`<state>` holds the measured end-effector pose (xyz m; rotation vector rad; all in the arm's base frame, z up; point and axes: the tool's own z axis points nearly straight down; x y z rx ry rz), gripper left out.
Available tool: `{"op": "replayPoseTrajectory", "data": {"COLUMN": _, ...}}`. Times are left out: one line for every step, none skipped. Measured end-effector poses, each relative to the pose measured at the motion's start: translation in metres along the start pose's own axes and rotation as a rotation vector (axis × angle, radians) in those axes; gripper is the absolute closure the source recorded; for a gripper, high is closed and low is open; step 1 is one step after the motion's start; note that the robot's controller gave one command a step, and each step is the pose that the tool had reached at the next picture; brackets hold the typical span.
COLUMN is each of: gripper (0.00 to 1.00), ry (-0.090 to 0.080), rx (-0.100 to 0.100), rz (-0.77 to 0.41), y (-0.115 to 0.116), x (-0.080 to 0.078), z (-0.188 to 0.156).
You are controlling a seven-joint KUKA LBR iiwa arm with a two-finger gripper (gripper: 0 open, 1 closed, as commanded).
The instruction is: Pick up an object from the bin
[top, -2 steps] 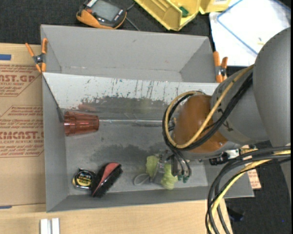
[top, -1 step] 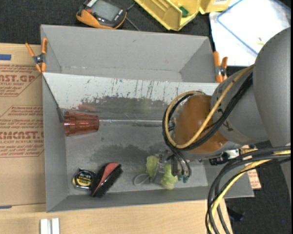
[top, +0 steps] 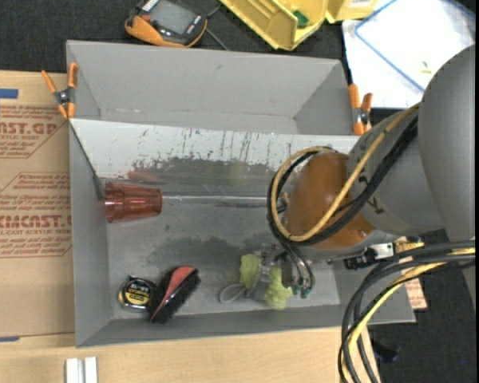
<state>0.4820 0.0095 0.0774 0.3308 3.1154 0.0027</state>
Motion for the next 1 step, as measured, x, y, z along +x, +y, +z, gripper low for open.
{"op": "replayPoseTrajectory", "data": {"gripper": 1.0, "ry": 0.002, "rx": 0.0, "rz": 0.0, "y": 0.0003, "x": 0.0004, "z": -0.0209}}
